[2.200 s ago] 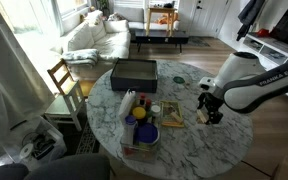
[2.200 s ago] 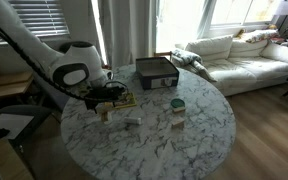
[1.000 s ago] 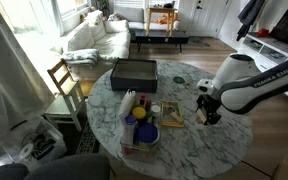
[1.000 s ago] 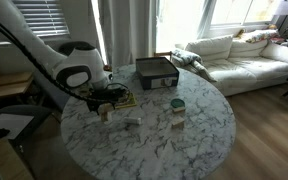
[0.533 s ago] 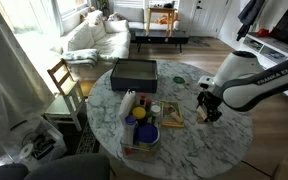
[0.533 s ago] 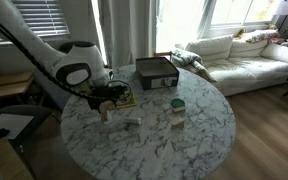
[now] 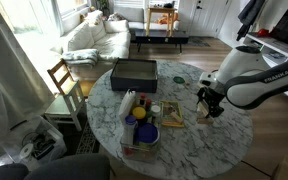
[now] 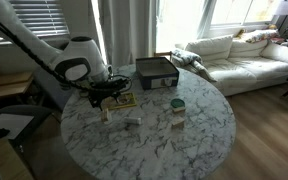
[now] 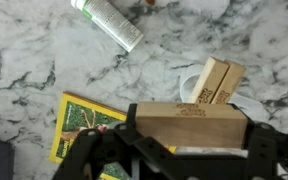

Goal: Place the wooden blocks on the measuring cup parallel to one another then put them on the table.

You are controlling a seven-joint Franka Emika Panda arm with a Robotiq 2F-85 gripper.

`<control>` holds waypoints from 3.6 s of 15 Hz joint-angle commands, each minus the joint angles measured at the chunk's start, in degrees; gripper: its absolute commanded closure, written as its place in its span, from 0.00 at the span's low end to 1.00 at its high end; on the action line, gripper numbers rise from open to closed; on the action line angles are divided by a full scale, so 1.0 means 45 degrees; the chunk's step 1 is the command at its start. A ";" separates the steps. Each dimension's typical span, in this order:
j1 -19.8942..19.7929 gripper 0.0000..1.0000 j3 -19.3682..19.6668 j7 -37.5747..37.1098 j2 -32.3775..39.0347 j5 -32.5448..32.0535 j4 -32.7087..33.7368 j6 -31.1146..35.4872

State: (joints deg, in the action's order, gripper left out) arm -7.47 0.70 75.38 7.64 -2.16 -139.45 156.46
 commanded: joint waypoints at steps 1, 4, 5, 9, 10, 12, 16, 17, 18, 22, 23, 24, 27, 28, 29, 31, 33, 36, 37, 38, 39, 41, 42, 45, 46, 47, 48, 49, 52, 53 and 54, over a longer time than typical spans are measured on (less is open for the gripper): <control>-0.0169 0.40 -0.0004 0.2159 -0.0507 -0.0532 -0.0485 0.0425; -0.0292 0.40 -0.0171 0.4780 -0.0738 0.0153 -0.0624 0.0399; -0.0288 0.40 -0.0164 0.5569 -0.0810 0.0261 -0.0659 0.0365; -0.0219 0.40 -0.0228 0.9228 -0.1091 0.1354 -0.0829 0.0090; -0.0194 0.40 -0.0216 1.0136 -0.1150 0.1596 -0.0862 -0.0084; -0.0155 0.40 -0.0175 1.1794 -0.1188 0.1939 -0.0912 -0.0381; -0.0070 0.40 0.0003 1.4013 -0.1137 0.1637 -0.1015 -0.0842; -0.0046 0.40 0.0061 1.4213 -0.1077 0.1420 -0.1045 -0.0885; 0.0002 0.40 0.0112 1.4094 -0.0997 0.1232 -0.1093 -0.0659; 0.0075 0.15 0.0095 1.3823 -0.0829 0.1438 -0.0886 -0.0561; 0.0077 0.15 0.0095 1.3833 -0.0829 0.1435 -0.0895 -0.0561; 0.0078 0.40 0.0095 1.3840 -0.0829 0.1431 -0.0902 -0.0561; 0.0135 0.40 0.0030 1.4441 -0.0656 0.1276 -0.0891 -0.0820; 0.0145 0.40 0.0019 1.4622 -0.0630 0.1304 -0.0890 -0.0821; 0.0155 0.40 0.0061 1.4631 -0.0568 0.1104 -0.0861 -0.0835; 0.0147 0.40 0.0100 1.4731 -0.0449 0.0852 -0.0821 -0.0727; 0.0121 0.40 0.0109 1.4934 -0.0389 0.0651 -0.0784 -0.0577; 0.0113 0.40 0.0083 1.5391 -0.0315 0.0416 -0.0684 -0.0638; 0.0110 0.40 0.0088 1.5537 -0.0289 0.0310 -0.0661 -0.0669; 0.0104 0.40 0.0083 1.5673 -0.0271 0.0274 -0.0642 -0.0678; 0.0103 0.40 0.0089 1.5778 -0.0253 0.0190 -0.0618 -0.0722; 0.0099 0.40 0.0107 1.5924 -0.0211 0.0041 -0.0587 -0.0747; 0.0099 0.40 0.0106 1.5976 -0.0192 -0.0008 -0.0583 -0.0725; 0.0101 0.40 0.0056 1.6159 -0.0139 0.0026 -0.0543 -0.0721; 0.0096 0.40 0.0045 1.6208 -0.0123 0.0076 -0.0532 -0.0707; 0.0095 0.40 0.0038 1.6255 -0.0115 0.0096 -0.0532 -0.0715; 0.0099 0.40 0.0038 1.6272 -0.0096 0.0092 -0.0531 -0.0717; 0.0099 0.40 0.0040 1.6289 -0.0076 0.0094 -0.0527 -0.0717; 0.0093 0.40 0.0018 1.6333 -0.0026 0.0144 -0.0519 -0.0704; 0.0092 0.40 -0.0002 1.6356 -0.0003 0.0180 -0.0511 -0.0696; 0.0093 0.40 -0.0010 1.6354 0.0018 0.0183 -0.0504 -0.0688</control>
State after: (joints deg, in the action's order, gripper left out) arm -7.09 0.58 147.65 7.07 -1.36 -142.39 153.99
